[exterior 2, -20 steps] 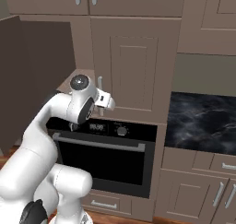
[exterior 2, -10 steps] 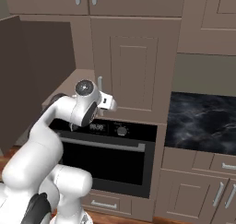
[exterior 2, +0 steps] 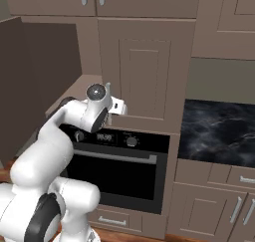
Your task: Open the cabinet. Pick the spray and place it next to the sink. Then close the cabinet.
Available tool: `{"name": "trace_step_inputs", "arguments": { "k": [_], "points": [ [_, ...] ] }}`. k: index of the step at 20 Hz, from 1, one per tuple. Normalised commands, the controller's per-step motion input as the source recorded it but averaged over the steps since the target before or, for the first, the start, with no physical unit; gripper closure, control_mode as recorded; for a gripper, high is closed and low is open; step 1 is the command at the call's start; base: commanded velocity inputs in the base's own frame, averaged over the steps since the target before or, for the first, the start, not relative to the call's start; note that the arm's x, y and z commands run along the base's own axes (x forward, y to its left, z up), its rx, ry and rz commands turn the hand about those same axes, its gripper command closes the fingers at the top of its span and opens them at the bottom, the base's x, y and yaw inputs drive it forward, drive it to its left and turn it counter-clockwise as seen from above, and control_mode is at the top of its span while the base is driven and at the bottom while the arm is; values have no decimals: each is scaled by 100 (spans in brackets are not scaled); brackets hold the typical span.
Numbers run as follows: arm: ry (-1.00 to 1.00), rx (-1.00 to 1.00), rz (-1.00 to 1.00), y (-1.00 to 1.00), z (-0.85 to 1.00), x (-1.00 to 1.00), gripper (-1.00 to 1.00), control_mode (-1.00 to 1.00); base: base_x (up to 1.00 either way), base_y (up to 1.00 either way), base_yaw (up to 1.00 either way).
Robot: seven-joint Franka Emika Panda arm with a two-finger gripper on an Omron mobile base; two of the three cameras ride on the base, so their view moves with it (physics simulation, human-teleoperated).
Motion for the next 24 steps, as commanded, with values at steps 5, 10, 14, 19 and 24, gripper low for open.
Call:
{"name": "trace_step_inputs", "arguments": {
  "k": [5,10,14,19,24],
  "points": [
    [0,0,5,0,-8,12,-100,-100,0,0,0],
    [0,0,5,0,-17,20,-100,-100,0,0,0],
    [0,0,5,0,-10,17,-100,-100,0,0,0],
    [0,0,4,0,-5,20,-100,-100,0,0,0],
    [-1,0,3,0,-7,24,-100,-100,0,0,0]
  ]
}}
